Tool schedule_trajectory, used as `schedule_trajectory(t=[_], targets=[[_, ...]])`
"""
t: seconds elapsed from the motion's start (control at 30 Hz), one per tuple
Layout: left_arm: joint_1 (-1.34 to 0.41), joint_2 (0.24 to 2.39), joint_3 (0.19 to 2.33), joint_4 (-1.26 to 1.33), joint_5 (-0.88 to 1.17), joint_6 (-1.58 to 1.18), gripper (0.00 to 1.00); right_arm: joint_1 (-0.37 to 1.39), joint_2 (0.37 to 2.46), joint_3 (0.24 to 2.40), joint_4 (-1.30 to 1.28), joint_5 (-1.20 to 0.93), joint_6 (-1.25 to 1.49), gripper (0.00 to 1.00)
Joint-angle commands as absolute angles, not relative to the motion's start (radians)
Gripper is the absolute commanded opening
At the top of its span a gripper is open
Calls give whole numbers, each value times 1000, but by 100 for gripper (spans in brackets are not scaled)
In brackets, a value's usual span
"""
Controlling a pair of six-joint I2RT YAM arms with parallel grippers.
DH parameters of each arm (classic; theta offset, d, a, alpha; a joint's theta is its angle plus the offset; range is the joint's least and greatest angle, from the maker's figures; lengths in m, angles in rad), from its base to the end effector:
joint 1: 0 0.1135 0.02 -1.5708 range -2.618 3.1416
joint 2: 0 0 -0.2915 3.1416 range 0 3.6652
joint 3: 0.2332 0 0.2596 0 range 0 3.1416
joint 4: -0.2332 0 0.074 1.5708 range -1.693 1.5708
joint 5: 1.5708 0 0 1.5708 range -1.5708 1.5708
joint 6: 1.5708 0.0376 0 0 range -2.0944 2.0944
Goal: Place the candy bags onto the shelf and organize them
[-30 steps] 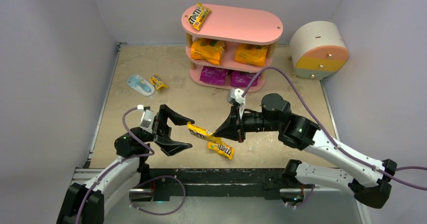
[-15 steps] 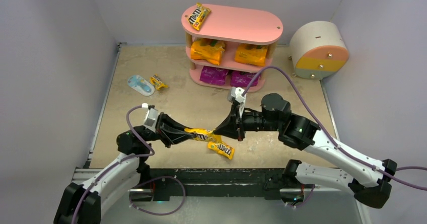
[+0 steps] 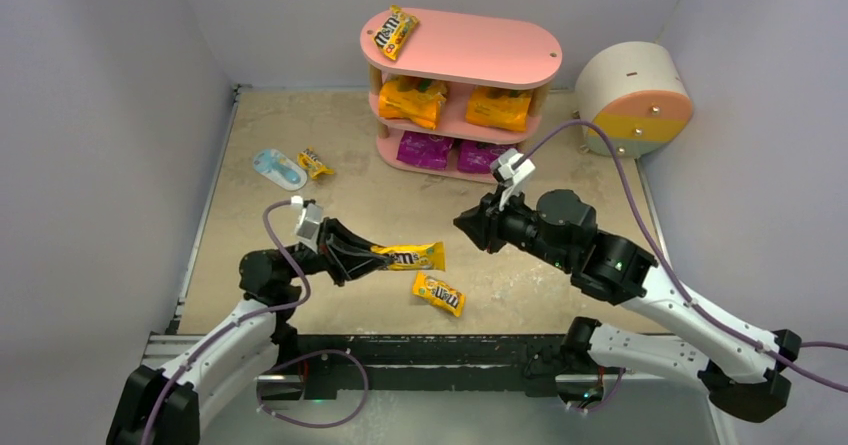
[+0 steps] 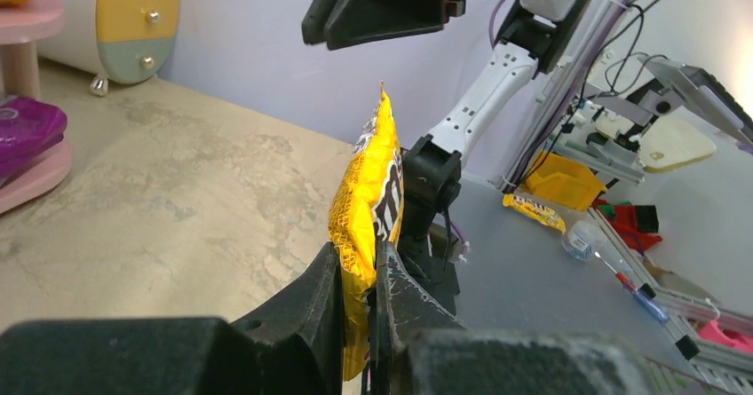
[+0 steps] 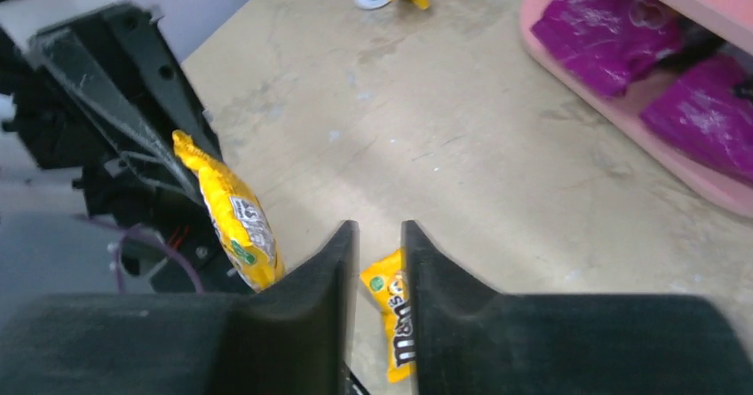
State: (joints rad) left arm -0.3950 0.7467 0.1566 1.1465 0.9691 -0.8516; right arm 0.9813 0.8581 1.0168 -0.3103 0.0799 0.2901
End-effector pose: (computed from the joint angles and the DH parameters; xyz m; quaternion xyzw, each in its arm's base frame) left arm 0.1083 -0.0787 0.2711 0.2993 0.5108 -0.6352 0.4960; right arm 0.1023 0.1475 0.4164 -0.2323 0.7220 0.3622 0.5418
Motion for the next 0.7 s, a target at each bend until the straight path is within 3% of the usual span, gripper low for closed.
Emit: schedule_trajectory(t=[0.0,0.07,0.13,0.3,0.67], targets=[[-396,752,249,970,863,-786,0,979,831,1012,-294,305,332,46],[-396,769,308,847,789,-768,0,982,816,969,-278,421,378,79],[-396,794,384,729,710,-756,0,981,802,925,-272,564,457,96],[-397,894,597,574,560,-777,0,981,759,821,-254,784,547,98],[-407,1242,1186,262,167,-843,0,980,686,673,-219,788,570,98]])
